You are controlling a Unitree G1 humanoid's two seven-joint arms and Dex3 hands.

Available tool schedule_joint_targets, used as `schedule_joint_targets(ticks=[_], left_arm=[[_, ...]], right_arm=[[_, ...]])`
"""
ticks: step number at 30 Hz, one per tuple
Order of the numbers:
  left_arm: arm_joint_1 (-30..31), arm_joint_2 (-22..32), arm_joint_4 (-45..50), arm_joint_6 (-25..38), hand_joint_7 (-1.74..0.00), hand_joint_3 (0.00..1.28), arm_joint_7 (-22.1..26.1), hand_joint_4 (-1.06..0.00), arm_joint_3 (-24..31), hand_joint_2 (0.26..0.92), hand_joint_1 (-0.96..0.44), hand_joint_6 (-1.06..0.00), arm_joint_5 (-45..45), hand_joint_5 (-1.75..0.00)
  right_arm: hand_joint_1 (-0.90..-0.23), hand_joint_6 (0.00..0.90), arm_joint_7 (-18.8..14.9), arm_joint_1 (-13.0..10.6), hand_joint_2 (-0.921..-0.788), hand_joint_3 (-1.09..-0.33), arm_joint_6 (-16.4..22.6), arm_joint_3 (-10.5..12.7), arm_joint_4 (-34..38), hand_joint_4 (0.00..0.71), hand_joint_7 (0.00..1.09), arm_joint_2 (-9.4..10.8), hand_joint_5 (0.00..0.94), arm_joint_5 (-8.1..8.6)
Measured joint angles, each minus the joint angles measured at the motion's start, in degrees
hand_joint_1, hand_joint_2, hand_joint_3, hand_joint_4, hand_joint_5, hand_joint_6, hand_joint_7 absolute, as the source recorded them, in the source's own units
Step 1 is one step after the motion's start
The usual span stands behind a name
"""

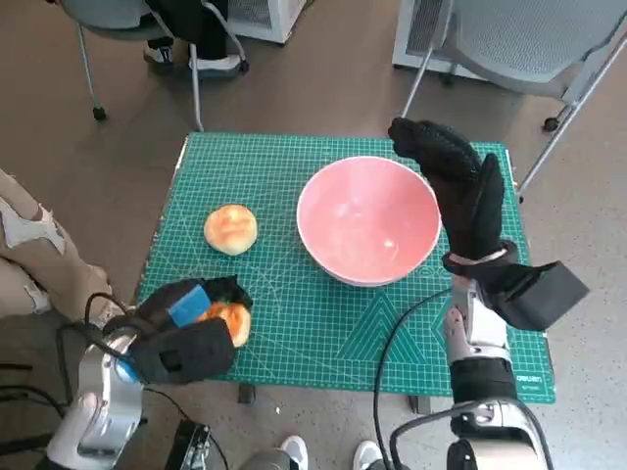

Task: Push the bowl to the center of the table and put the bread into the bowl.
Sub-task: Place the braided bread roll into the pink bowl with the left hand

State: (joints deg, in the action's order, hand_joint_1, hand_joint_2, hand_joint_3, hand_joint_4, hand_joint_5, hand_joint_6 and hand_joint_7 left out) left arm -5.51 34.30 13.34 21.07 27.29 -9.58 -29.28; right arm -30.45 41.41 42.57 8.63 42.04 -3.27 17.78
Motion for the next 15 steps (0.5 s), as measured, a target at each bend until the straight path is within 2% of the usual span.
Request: schedule_joint_targets(ticks=[15], left_arm=[[-1.4, 0.8, 3.1, -4.5, -0.94, 0.49, 0.4, -0.77, 3.2, 0.646, 0.00, -0.76, 3.4, -1.29]], right_arm=[[-0.633, 0.089, -0.1, 0.1, -0.921, -0.791, 0.1, 0.1, 1.1, 0.188, 0.34, 0.2, 0.001, 0.05]])
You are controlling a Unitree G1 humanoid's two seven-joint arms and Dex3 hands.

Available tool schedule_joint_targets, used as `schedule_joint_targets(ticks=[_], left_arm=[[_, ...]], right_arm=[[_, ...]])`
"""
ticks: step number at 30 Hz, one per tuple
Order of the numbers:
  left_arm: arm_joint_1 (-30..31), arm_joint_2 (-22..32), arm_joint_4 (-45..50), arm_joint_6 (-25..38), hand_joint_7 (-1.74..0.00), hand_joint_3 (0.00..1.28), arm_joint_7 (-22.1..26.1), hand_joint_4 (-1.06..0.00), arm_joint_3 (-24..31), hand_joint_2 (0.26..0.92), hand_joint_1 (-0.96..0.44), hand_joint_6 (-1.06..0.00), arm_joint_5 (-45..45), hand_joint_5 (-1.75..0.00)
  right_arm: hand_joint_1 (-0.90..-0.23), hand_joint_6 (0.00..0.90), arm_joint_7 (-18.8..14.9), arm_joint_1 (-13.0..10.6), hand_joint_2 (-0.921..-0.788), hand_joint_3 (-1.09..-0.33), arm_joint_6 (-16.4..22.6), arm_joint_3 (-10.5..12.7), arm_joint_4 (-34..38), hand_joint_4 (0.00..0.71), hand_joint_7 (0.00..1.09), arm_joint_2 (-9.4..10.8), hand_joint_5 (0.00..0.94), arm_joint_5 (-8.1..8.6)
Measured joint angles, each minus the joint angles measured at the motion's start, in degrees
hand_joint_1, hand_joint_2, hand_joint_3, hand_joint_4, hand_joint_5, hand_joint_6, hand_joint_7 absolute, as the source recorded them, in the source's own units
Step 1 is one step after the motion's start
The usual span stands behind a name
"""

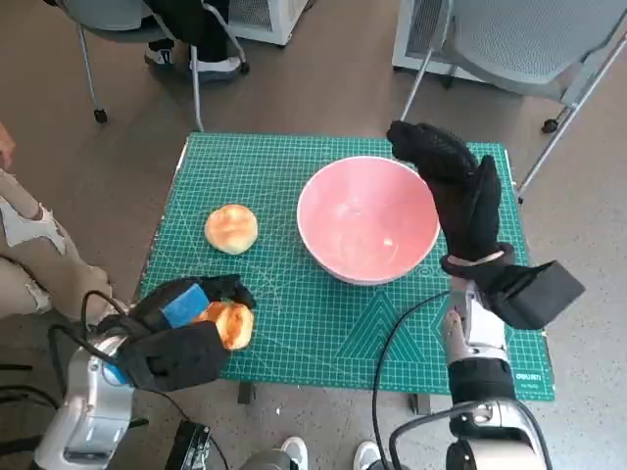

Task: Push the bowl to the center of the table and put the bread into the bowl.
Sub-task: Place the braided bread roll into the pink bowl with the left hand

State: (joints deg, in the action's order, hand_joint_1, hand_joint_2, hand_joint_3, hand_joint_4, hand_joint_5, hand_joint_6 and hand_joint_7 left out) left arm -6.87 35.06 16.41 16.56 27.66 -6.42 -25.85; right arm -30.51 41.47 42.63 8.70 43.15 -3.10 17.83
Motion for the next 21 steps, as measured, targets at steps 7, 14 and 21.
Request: schedule_joint_targets(ticks=[7, 14, 21], left_arm=[[-4.6, -0.2, 0.2, -2.4, -1.02, 0.43, -2.1, -0.80, 1.2, 0.677, 0.00, -0.72, 0.2, -1.19], [-10.5, -2.5, 0.2, -3.9, -1.03, 0.19, -6.3, -0.83, 1.2, 0.801, 0.00, -0.71, -0.9, -1.08], [-17.3, -5.9, -2.9, -10.1, -0.99, 0.04, -12.2, -0.86, -0.3, 0.868, 0.00, -0.75, -1.9, -1.02]], right_arm=[[-0.633, 0.084, -0.2, 0.1, -0.921, -0.791, 0.0, 0.0, 0.0, 0.188, 0.34, 0.1, 0.001, 0.02], [-0.633, 0.080, -0.6, 0.1, -0.921, -0.791, 0.0, 0.2, 0.3, 0.188, 0.35, 0.1, 0.001, 0.15], [-0.633, 0.075, -0.8, 0.1, -0.921, -0.791, 0.1, 0.3, 0.4, 0.188, 0.36, 0.1, 0.001, 0.22]])
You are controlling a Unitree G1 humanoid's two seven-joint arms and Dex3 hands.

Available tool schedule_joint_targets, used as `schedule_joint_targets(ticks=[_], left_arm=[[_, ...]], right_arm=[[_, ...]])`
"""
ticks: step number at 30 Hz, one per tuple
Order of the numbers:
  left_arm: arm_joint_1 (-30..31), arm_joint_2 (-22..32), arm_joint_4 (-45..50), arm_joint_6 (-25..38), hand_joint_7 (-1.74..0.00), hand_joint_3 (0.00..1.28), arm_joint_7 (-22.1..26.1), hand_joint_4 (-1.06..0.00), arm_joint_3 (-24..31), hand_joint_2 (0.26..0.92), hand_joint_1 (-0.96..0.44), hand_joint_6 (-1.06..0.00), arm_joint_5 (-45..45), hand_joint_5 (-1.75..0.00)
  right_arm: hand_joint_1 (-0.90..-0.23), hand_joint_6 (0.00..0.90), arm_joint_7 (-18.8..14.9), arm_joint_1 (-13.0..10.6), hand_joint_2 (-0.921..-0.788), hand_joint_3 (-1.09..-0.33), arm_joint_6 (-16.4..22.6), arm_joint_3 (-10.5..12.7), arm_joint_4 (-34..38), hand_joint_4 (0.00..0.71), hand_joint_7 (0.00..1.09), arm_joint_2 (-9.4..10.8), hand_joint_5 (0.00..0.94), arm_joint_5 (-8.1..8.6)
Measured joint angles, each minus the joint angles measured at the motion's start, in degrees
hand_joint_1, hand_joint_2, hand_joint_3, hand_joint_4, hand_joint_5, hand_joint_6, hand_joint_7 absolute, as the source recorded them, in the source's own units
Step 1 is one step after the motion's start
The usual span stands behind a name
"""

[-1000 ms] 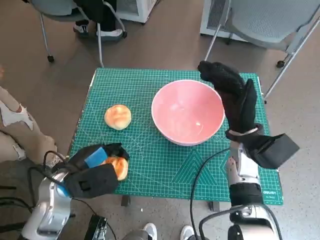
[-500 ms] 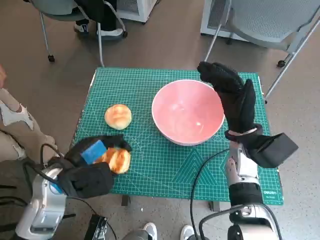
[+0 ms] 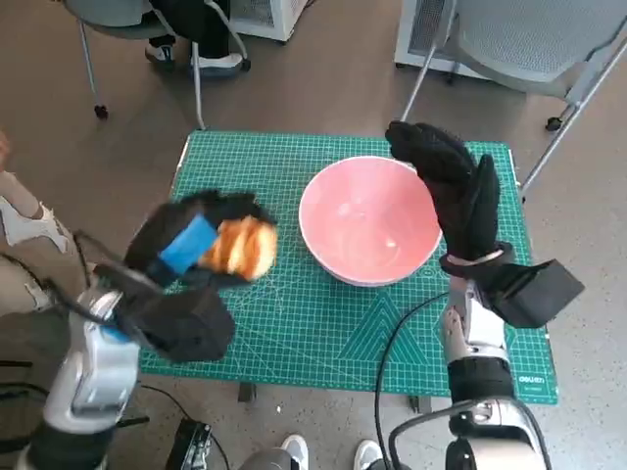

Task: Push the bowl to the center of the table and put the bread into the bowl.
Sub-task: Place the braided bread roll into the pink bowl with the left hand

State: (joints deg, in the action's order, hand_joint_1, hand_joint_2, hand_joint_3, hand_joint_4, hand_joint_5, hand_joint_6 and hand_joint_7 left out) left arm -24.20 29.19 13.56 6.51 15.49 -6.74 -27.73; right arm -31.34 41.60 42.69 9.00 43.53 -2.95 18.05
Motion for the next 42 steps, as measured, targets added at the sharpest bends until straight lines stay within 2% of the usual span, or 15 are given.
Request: schedule_joint_targets(ticks=[4, 9, 16, 33, 42], left_arm=[[-3.4, -1.3, -4.5, -4.3, -0.96, 0.03, -2.3, -0.85, -1.1, 0.876, 0.00, -0.76, -0.2, -1.05], [-8.6, -3.7, -13.1, -8.8, -0.99, 0.01, -4.4, -0.79, -3.2, 0.908, 0.00, -0.72, -0.2, -1.13], [-14.8, -7.4, -22.9, -12.2, -1.06, 0.02, -5.7, -0.74, -6.2, 0.919, 0.00, -0.69, -0.8, -1.14], [-26.9, -15.1, -45.1, -19.5, -1.12, 0.02, -10.4, -0.76, -12.2, 0.919, 0.00, -0.66, -3.2, -1.10], [-30.9, -17.3, -56.7, -23.0, -1.14, 0.04, -13.6, -0.74, -13.3, 0.920, 0.00, -0.65, -3.7, -1.11]], right_arm=[[-0.633, 0.072, 0.0, 0.0, -0.921, -0.792, 0.1, 0.1, -0.1, 0.188, 0.37, -0.1, 0.001, 0.00], [-0.630, 0.067, 0.0, -0.1, -0.921, -0.794, 0.2, 0.4, -0.6, 0.186, 0.37, -0.2, 0.000, 0.04], [-0.628, 0.061, 0.1, -0.2, -0.921, -0.795, 0.2, 0.8, -1.4, 0.185, 0.38, -0.2, 0.000, 0.02], [-0.624, 0.064, 1.3, -1.5, -0.921, -0.788, 0.2, 1.1, -2.5, 0.183, 0.42, -0.1, 0.000, -0.15], [-0.619, 0.047, 1.6, -2.4, -0.921, -0.791, 0.2, 1.2, -3.7, 0.185, 0.43, -0.1, 0.001, -0.15]])
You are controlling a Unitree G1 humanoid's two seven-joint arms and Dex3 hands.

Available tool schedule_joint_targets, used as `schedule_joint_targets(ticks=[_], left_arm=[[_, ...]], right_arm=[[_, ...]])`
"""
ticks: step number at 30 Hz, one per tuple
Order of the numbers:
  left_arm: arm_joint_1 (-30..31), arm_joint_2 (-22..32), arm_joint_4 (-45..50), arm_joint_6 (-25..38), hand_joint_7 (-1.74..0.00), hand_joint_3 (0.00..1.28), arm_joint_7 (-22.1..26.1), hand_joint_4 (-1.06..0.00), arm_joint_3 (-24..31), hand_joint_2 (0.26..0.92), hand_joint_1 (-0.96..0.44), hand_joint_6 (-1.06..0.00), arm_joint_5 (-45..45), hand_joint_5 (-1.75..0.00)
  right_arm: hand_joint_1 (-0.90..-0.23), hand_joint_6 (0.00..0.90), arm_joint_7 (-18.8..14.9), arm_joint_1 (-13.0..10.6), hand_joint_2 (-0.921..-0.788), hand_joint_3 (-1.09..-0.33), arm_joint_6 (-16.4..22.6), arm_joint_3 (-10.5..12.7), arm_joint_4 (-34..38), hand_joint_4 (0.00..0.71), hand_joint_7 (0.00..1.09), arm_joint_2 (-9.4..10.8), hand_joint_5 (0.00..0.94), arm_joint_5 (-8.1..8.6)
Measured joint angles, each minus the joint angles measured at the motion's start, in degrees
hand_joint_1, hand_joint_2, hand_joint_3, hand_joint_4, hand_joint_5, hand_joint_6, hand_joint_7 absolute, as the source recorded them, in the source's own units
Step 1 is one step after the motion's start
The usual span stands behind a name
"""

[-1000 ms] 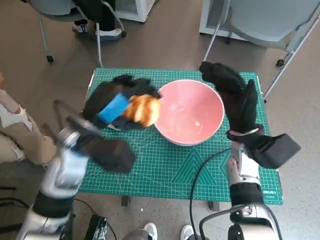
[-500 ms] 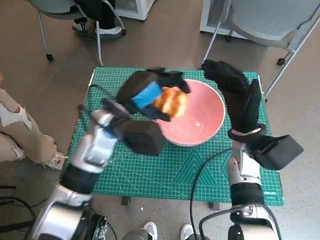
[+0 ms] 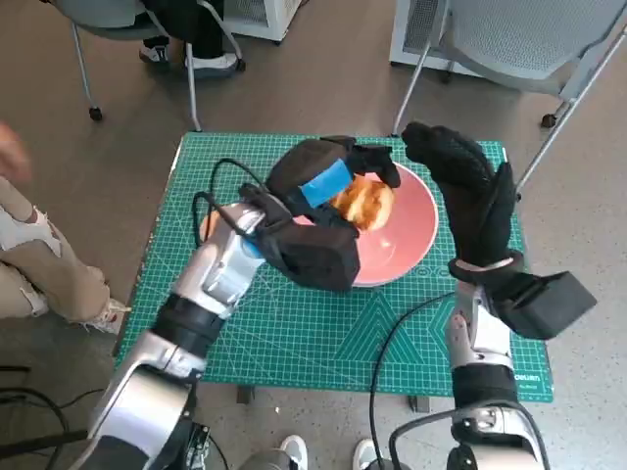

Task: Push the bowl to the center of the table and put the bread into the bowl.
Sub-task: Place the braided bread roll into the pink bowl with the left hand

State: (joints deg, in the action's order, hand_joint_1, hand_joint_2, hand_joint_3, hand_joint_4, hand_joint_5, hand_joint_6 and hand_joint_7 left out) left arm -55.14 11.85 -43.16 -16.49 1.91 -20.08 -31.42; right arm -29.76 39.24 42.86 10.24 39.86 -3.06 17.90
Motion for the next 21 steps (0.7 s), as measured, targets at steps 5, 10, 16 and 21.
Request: schedule_joint_targets(ticks=[5, 10, 16, 21], left_arm=[[-1.3, -1.1, -5.1, -1.7, -1.17, 0.07, -1.4, -0.71, -0.1, 0.920, 0.00, -0.61, 0.1, -1.15], [-2.2, -1.8, -9.2, -3.0, -0.73, 0.10, -1.7, -0.54, 0.0, 0.904, -0.04, -0.48, 0.6, -0.73], [-2.4, -2.2, -10.9, -3.2, -0.11, 0.01, 1.5, -0.14, 0.0, 0.849, -0.25, -0.30, 2.1, -0.08], [-2.4, -1.9, -10.8, -3.1, -0.02, 0.01, 4.9, -0.03, -0.1, 0.853, -0.45, -0.23, 2.4, -0.01]], right_arm=[[-0.614, 0.044, 0.4, 0.0, -0.921, -0.792, 0.0, 0.0, -0.4, 0.189, 0.43, 0.0, 0.003, -0.03], [-0.619, 0.044, 0.4, 0.0, -0.921, -0.791, 0.0, 0.0, -0.4, 0.191, 0.44, 0.0, 0.004, -0.05], [-0.622, 0.043, 0.8, 0.0, -0.921, -0.790, 0.2, 0.0, -0.4, 0.191, 0.44, 0.0, 0.003, -0.09], [-0.622, 0.041, 0.8, -0.1, -0.921, -0.790, 0.2, -0.1, -0.4, 0.191, 0.45, 0.0, 0.003, -0.07]])
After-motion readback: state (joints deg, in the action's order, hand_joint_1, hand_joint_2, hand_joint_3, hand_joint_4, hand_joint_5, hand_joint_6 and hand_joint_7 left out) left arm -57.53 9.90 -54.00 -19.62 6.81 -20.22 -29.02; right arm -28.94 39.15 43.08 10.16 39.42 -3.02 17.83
